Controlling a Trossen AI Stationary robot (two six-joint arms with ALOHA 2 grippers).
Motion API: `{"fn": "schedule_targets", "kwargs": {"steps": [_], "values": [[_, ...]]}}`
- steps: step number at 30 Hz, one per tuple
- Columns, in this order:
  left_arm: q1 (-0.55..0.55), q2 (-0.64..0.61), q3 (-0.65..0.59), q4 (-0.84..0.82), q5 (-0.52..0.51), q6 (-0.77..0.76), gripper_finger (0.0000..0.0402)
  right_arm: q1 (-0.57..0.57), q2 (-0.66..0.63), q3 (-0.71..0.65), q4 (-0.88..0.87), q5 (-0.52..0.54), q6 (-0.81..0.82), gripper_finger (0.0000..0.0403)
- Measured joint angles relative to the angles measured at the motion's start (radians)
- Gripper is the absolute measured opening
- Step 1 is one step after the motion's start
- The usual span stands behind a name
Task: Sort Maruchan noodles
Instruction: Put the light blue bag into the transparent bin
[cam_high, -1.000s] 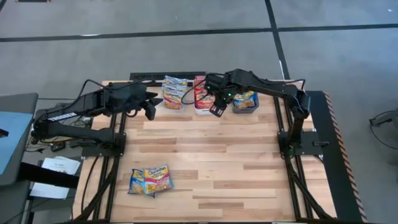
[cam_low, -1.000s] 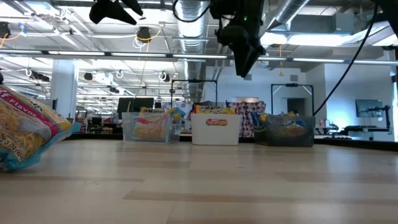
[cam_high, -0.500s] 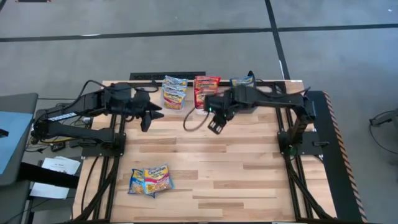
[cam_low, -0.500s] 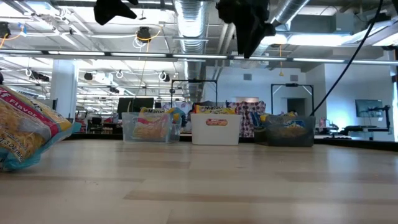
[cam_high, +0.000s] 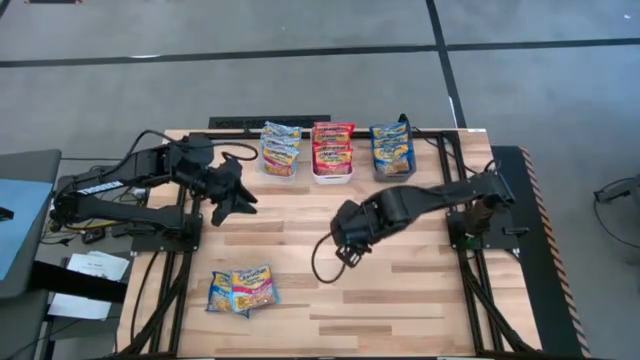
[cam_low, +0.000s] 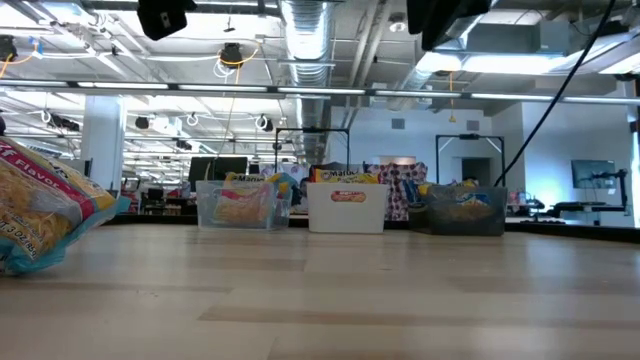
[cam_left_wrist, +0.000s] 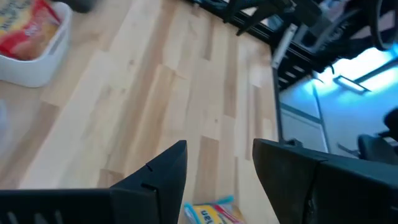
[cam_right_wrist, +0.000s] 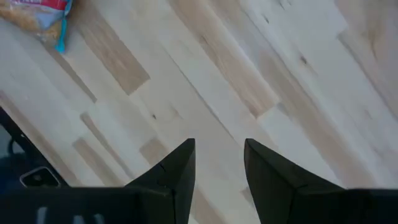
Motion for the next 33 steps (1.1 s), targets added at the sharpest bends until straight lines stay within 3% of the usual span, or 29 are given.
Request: {"fn": "schedule_targets", "kwargs": {"steps": [12, 20, 24, 33], "values": [[-0.118, 0.010, 0.000, -0.039, 0.004, -0.037, 0.0171, 0.146, 0.000, -0.034, -0.011, 0.026, 0.183, 0.0159], [-0.187, 0.010, 0.000, -0.138, -0.059, -0.113, 0.0171, 0.192, 0.001, -0.107, -0.042, 0.029, 0.176, 0.0159], [-0.206, 0.010, 0.000, -0.163, -0.103, -0.154, 0.0171, 0.203, 0.001, -0.130, -0.061, 0.015, 0.099, 0.0159], [-0.212, 0.055, -0.005, -0.241, -0.100, -0.240, 0.0171, 0.208, 0.001, -0.130, -0.102, 0.004, -0.141, 0.0159]]}}
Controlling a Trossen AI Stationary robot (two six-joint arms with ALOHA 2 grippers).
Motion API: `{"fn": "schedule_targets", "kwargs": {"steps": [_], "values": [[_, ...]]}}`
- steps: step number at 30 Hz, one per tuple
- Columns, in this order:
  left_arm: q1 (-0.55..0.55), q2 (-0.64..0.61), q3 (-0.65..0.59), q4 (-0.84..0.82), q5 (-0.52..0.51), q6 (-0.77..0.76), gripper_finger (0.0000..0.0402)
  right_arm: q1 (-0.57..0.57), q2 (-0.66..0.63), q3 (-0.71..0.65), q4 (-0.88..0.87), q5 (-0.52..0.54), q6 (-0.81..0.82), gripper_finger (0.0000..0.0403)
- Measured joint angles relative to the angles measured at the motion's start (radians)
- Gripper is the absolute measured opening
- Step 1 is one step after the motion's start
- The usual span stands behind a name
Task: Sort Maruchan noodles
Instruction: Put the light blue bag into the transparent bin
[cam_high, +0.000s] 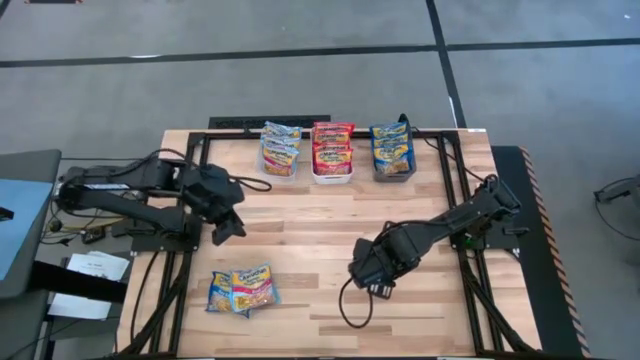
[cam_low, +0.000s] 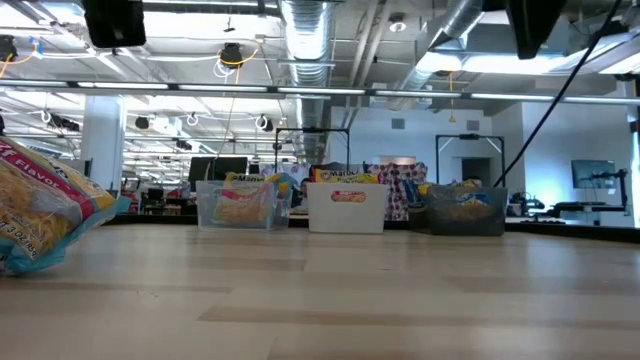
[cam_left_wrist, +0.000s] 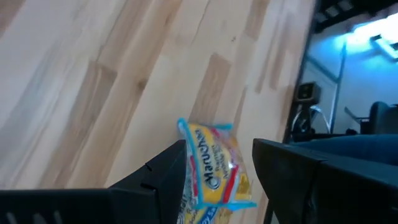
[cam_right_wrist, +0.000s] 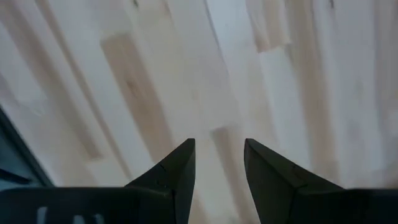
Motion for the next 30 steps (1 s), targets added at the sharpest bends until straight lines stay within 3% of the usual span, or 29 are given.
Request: {"fn": "schedule_targets", "kwargs": {"steps": [14, 30], "values": [[-0.121, 0.108, -0.045, 0.001, 0.057, -0.157, 0.0171, -0.028, -0.005, 0.001, -0.107, 0.036, -0.249, 0.0159], [-0.190, 0.243, -0.045, -0.012, 0.061, -0.231, 0.0171, -0.039, -0.051, 0.000, -0.108, 0.051, -0.295, 0.0159]]}}
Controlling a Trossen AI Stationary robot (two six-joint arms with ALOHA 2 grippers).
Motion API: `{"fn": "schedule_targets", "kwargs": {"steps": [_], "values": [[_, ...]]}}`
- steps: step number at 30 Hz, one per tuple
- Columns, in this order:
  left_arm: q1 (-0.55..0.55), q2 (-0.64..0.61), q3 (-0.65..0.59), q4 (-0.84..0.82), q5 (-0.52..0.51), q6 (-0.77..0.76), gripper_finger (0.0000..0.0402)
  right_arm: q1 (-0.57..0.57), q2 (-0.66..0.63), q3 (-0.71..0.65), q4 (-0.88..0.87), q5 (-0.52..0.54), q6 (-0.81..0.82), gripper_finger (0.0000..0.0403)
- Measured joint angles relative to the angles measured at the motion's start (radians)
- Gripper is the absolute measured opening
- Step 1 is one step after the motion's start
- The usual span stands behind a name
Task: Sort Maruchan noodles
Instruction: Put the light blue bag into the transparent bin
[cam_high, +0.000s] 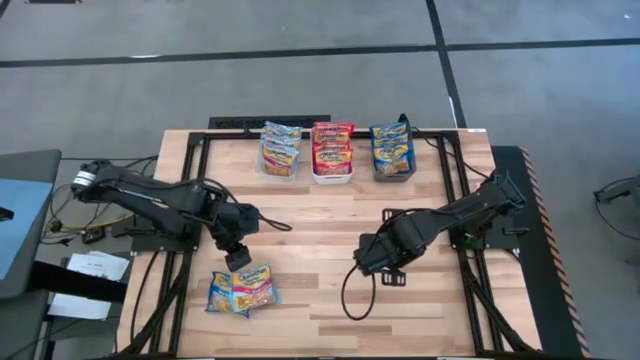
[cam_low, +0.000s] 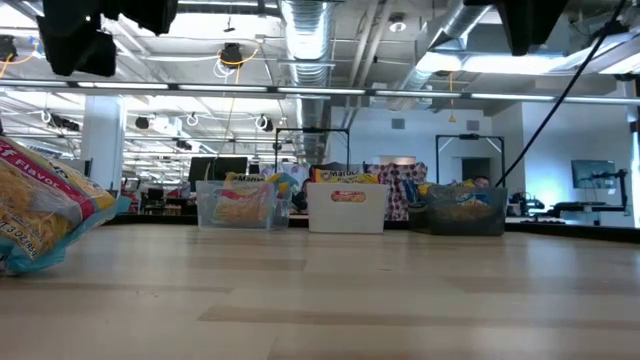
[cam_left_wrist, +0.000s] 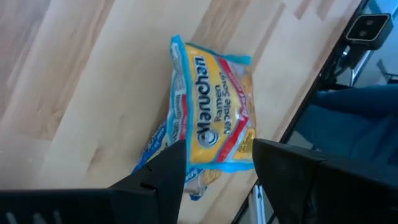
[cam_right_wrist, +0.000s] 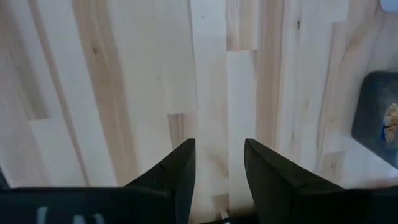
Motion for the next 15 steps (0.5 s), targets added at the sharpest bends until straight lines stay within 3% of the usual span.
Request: {"fn": "schedule_targets", "kwargs": {"steps": [15], "values": [[-0.054, 0.144, 0.000, 0.000, 0.049, 0.022, 0.0171, -0.001, 0.000, 0.001, 0.000, 0.002, -0.006, 0.0159]]}}
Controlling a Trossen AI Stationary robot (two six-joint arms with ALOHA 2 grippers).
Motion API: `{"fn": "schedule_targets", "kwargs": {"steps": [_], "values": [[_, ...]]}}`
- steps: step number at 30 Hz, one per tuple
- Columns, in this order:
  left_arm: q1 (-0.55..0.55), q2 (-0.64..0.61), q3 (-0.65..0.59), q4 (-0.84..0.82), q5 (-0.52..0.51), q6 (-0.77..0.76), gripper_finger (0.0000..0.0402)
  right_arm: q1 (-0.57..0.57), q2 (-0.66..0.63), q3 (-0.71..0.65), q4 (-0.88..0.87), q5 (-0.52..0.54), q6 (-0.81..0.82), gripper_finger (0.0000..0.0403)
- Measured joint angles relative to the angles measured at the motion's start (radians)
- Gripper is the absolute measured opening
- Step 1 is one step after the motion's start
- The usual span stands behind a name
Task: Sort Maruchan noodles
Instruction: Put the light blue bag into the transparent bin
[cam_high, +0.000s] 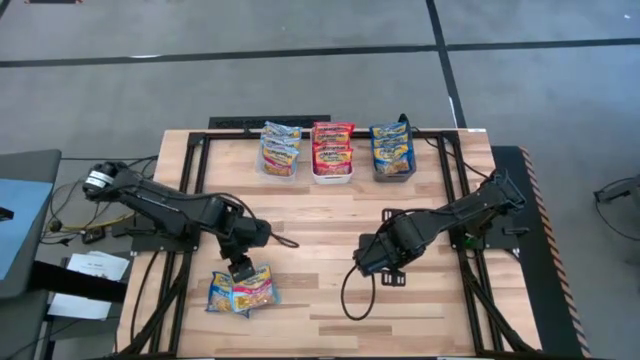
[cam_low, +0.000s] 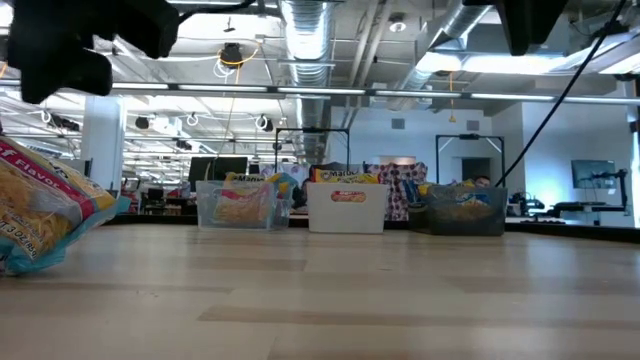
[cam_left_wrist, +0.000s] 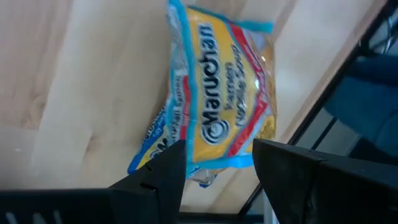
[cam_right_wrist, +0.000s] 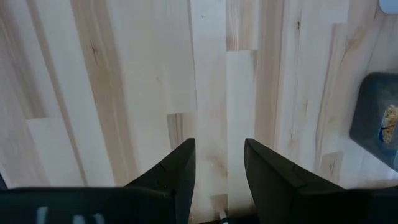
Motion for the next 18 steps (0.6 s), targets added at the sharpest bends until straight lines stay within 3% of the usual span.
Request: {"fn": "schedule_targets", "kwargs": {"steps": [18], "values": [[-0.064, 0.111, 0.000, 0.007, -0.050, 0.064, 0.0171, -0.016, 0.000, 0.000, 0.009, 0.022, -0.010, 0.0159]]}}
